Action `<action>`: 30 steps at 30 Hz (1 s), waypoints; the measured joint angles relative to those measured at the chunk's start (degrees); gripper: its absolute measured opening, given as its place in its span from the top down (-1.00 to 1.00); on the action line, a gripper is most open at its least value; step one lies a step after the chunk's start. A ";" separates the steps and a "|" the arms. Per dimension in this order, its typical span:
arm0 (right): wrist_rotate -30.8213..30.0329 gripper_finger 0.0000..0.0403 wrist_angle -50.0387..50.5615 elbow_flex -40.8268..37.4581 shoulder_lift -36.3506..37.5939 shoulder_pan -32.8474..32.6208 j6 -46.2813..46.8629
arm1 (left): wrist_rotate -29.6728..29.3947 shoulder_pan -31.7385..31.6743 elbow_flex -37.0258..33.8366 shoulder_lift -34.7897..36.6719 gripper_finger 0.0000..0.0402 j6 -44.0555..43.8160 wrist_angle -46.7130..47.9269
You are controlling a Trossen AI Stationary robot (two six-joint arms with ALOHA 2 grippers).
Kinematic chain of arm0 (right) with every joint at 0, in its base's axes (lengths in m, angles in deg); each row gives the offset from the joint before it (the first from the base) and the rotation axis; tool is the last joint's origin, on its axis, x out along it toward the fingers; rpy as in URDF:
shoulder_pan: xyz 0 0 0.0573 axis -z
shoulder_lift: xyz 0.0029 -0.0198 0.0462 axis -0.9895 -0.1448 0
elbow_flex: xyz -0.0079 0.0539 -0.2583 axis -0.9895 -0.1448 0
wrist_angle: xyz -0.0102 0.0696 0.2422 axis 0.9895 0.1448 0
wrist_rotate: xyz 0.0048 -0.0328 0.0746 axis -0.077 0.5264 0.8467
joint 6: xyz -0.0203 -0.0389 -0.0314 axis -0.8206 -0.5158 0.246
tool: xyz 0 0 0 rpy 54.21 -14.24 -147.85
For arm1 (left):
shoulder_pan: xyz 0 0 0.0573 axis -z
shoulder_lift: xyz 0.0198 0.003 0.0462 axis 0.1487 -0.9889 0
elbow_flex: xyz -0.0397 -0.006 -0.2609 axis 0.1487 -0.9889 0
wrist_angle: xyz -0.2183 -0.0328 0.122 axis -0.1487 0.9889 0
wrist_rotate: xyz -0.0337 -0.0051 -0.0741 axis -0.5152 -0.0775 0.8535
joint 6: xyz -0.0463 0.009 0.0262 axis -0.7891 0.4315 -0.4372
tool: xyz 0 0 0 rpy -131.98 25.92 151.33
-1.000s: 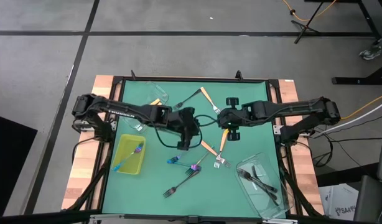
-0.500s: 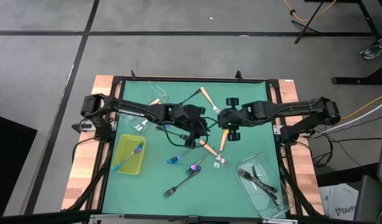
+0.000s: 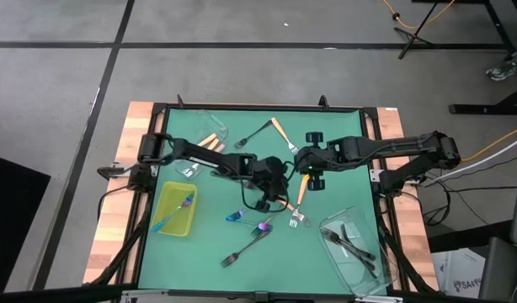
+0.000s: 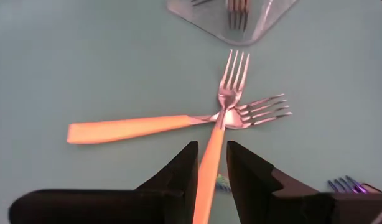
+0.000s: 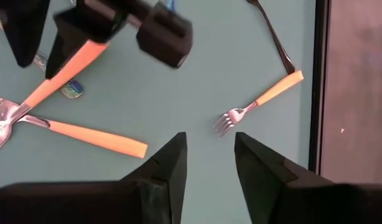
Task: Sort silverware by color (type)
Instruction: Put the orange fork in the top transparent bin
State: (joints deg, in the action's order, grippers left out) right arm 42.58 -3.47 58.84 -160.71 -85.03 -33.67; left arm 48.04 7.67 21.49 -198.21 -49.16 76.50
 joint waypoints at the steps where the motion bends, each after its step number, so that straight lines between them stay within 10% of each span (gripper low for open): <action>1: 0.00 0.38 0.02 0.00 0.00 0.00 -0.01 | 0.18 0.04 0.00 -0.65 0.62 -0.02 -0.68; 30: 0.09 0.38 0.03 0.00 0.00 0.00 3.01 | 0.39 2.47 0.02 -7.46 0.62 2.82 -12.90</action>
State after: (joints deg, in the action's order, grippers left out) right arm 42.66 -3.44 58.84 -160.71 -85.03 -30.66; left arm 48.42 10.14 21.52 -205.67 -46.34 63.60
